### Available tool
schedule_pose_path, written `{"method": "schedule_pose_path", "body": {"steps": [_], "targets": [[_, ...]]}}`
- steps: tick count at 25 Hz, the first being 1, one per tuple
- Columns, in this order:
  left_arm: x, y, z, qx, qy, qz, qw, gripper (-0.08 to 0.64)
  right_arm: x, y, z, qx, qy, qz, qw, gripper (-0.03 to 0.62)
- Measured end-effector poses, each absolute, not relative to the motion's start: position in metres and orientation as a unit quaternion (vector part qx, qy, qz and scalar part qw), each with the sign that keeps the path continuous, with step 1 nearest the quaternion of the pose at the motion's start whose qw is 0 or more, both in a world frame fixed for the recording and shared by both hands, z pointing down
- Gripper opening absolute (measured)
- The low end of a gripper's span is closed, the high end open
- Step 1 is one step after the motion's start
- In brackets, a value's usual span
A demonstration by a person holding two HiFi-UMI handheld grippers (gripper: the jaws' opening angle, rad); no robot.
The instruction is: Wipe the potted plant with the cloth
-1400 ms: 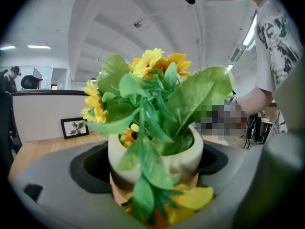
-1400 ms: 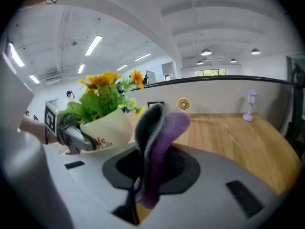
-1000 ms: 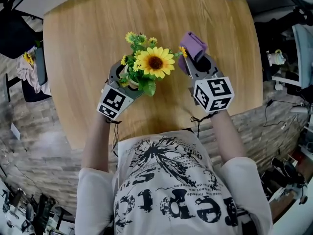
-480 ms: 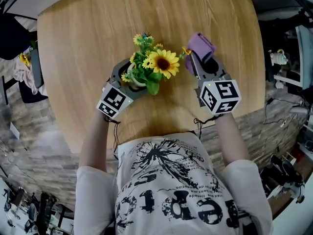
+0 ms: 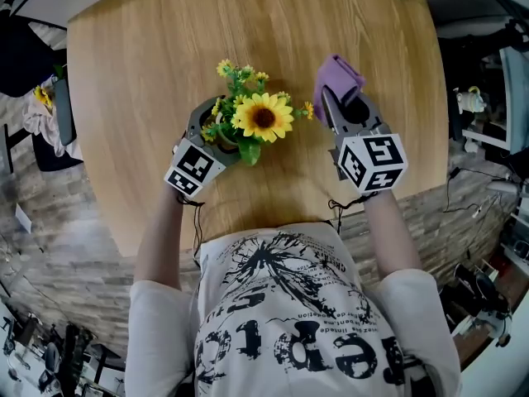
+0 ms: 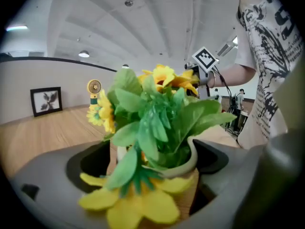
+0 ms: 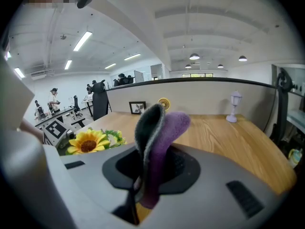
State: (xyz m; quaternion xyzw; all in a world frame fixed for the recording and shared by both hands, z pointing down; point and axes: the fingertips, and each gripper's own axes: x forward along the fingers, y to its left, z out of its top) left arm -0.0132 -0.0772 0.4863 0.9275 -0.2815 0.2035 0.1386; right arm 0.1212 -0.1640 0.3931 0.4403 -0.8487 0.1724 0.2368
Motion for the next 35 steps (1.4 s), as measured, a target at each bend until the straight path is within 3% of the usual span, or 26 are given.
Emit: {"method": "schedule_pose_path", "body": {"steps": [5,10,14,17,27,35], "targets": [[-0.03,-0.079,0.464,0.92,-0.315,0.199,0.124,0.537,0.115,-0.157,0.381,0.433,-0.855,0.154,0.238,0.077],[-0.044,-0.075,0.42,0.907,-0.37,0.178,0.097,0.468,0.101,-0.142,0.345,0.419,-0.875,0.115,0.211,0.077],[-0.052,-0.07,0.378,0.901,-0.404,0.131,0.089,0.332,0.085,-0.13,0.329,0.402,-0.886,0.088,0.211,0.077],[-0.056,-0.07,0.352,0.898,-0.416,0.122,0.067,0.297,0.073,-0.123,0.326,0.387,-0.894,0.066,0.218,0.077],[-0.087,-0.056,0.287,0.861,-0.499,0.081,0.049,0.007,0.049,-0.104,0.295,0.361,-0.914,0.041,0.183,0.075],[-0.106,-0.035,0.28,0.829,-0.549,0.091,0.053,0.002,0.045,-0.091,0.277,0.36,-0.919,0.031,0.155,0.071]]}}
